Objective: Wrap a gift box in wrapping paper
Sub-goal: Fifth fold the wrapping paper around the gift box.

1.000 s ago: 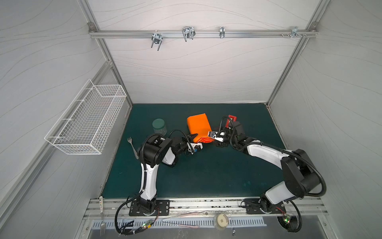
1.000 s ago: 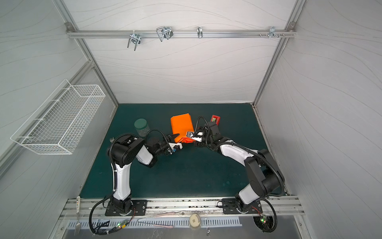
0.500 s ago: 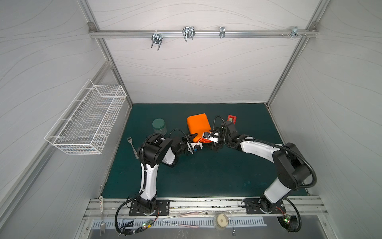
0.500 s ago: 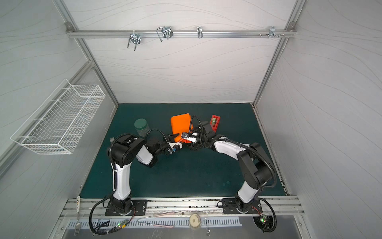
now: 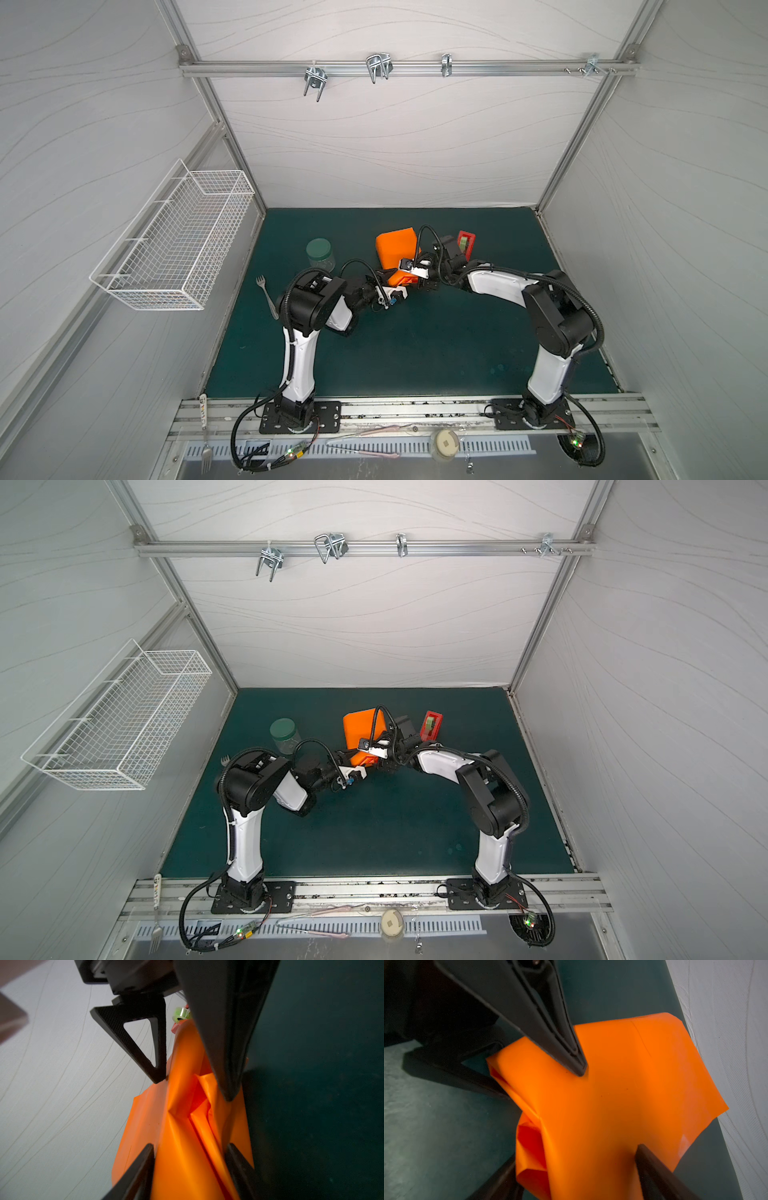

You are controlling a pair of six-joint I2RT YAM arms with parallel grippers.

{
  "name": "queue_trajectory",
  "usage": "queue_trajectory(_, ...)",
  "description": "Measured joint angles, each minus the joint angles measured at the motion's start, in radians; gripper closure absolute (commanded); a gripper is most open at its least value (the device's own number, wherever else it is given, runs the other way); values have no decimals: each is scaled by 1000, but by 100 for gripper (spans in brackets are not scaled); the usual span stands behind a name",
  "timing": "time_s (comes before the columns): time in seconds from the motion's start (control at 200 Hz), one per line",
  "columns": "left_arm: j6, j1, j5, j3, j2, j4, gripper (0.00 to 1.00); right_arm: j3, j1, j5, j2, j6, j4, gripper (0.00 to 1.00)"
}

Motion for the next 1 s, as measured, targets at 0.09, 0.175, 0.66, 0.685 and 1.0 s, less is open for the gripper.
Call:
queue_trajectory(0.09,0,0,0,0,0,0,43,10,-9,-18,1,5,-18,32)
queue_trajectory(0.175,0,0,1,0,0,0,42,10,-13,-34,2,12,-25,38)
queue_trajectory(0.66,-28,0,1,0,-5,-8,34,3,-24,-44,9,22,13,53)
queue_trajectory(0.685,-33,0,1,0,-7,-10,33,3,-24,-44,9,22,14,53)
queue_trajectory(1.0,-94,2,13,-6,-57,-21,12,-3,-26,-43,9,20,29,56)
